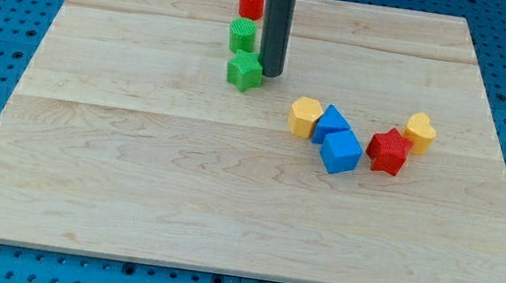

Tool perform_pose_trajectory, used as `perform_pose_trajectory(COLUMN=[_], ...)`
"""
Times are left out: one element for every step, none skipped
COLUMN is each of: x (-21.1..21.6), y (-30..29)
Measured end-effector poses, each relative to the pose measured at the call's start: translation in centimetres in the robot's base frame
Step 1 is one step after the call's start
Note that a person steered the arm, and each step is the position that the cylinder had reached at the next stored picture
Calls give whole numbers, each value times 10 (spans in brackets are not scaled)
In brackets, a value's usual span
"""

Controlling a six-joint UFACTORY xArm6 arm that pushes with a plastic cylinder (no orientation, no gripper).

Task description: Separate the yellow hexagon from the blue triangle

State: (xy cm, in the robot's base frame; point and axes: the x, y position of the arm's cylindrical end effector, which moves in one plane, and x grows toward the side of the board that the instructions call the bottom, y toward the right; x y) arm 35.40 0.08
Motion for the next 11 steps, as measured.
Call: perform_pose_trajectory(x=[4,3,3,9,11,14,50,61,83,88,103], y=[-13,-13,-10,-7,46,105,84,45,38,54,54])
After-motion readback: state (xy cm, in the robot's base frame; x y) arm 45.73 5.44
